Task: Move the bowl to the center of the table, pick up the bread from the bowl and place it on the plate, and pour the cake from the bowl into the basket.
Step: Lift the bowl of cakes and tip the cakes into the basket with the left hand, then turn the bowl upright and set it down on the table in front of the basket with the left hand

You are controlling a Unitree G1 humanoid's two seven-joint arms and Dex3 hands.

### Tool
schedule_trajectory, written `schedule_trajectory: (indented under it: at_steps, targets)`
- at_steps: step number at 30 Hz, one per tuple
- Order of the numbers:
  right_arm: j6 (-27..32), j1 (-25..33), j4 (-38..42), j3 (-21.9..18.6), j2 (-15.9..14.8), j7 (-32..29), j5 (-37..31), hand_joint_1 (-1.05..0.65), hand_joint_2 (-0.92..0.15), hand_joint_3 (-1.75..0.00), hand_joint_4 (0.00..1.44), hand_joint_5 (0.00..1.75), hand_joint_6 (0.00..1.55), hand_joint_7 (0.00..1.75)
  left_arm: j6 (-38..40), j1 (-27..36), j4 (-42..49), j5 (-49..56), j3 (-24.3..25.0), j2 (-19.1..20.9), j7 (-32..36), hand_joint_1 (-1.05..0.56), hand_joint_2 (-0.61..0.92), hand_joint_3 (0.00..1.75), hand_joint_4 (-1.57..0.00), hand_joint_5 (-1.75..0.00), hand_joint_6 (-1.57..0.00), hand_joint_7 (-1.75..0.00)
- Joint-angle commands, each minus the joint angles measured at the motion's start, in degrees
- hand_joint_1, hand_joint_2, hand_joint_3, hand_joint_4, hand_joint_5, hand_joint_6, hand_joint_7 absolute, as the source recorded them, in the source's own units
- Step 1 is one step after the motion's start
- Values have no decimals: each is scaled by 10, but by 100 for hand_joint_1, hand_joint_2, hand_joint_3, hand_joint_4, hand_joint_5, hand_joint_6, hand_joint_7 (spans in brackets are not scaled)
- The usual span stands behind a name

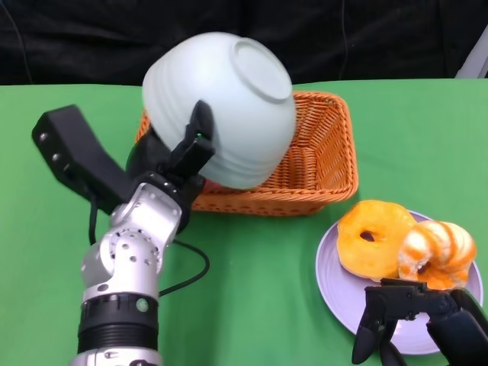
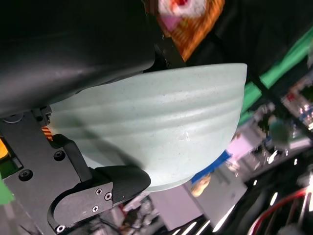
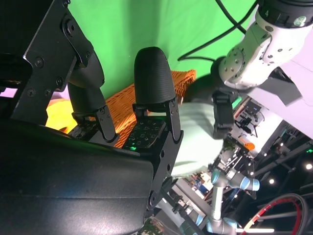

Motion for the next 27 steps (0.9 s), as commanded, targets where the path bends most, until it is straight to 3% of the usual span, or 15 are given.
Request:
schedule_trajectory:
  at_steps: [1, 7, 11, 15, 18, 23, 27]
  targets:
    - [-5, -1, -2, -4, -1, -7, 2, 34, -4, -175, 106, 164, 100, 136, 4, -32, 10, -25, 19, -17, 14, -25, 43, 154, -112, -175, -83, -175]
    - [-14, -5, 6, -5, -3, -9, 6, 32, -4, -175, 106, 164, 101, 135, 10, -32, 44, -64, 36, -4, -33, -31, 48, 147, -113, -175, -81, -175]
    - [-13, -5, 8, -5, -4, -10, 5, 32, -4, -175, 106, 163, 101, 135, 2, -23, 58, -70, 34, 9, -119, -34, 35, 159, -113, -175, -86, -175]
    - [-13, -5, 8, -5, -4, -9, 6, 32, -4, -175, 107, 163, 101, 135, 0, -23, 66, -66, 36, 12, -148, -35, 30, 165, -114, -175, -88, -175]
    - [-11, -6, 10, -8, -7, -8, 8, 32, -4, -175, 107, 163, 101, 134, -29, -4, 56, -34, 1, 35, -260, -32, 26, 168, -113, -175, -93, -175]
    - [-14, -7, 13, -9, -8, -7, 12, 32, -3, -175, 107, 162, 101, 134, -59, 12, 40, -7, -18, 45, -311, -29, 26, 168, -112, -175, -94, -175]
    - [-15, -3, 10, -12, -10, -7, 10, 32, -3, -175, 106, 162, 102, 134, -120, 52, -18, 77, -78, 77, -349, -27, 29, 166, -109, -175, -92, -175]
